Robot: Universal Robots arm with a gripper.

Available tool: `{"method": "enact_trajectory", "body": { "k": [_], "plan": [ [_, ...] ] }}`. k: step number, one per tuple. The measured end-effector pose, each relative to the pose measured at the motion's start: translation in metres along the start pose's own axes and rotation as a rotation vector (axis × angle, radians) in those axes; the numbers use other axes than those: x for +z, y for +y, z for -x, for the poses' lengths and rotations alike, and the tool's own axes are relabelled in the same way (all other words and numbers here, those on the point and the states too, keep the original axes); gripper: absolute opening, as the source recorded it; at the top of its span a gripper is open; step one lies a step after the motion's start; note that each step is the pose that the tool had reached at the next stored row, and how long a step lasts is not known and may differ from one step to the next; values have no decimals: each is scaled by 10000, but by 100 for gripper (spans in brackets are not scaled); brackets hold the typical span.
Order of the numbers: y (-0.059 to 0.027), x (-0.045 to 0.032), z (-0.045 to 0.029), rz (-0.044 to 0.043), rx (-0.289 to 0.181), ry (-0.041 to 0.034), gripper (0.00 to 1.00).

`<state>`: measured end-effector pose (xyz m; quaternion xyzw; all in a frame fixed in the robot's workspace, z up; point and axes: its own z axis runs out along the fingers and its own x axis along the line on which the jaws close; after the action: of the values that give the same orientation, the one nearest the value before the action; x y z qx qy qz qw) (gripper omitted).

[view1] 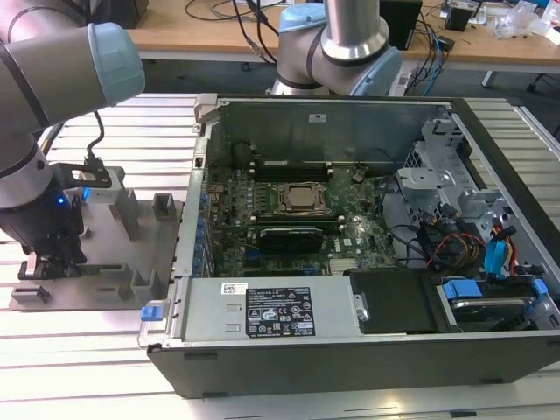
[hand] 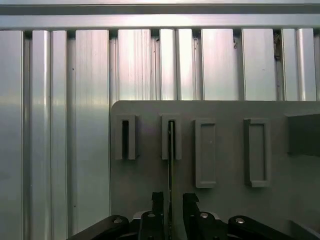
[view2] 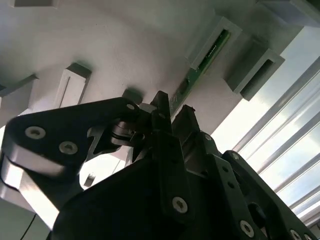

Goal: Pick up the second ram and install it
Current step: 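Pick up the second ram and move it above second insertion slot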

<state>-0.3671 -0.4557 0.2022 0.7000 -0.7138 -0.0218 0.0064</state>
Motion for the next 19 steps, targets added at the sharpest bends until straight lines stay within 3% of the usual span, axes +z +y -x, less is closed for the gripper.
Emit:
{"method": "enact_trajectory", "body": {
  "k": [3, 5, 14, 16, 19],
  "plan": [
    [0, 1, 0, -1, 0, 0, 29],
    [0, 1, 0, 0, 0, 0, 14],
    [-1, -1, 1, -4, 0, -1, 14],
    [2, -57, 1, -1, 0, 2, 14],
    [9, -225, 6, 0, 0, 3, 14]
  ]
}}
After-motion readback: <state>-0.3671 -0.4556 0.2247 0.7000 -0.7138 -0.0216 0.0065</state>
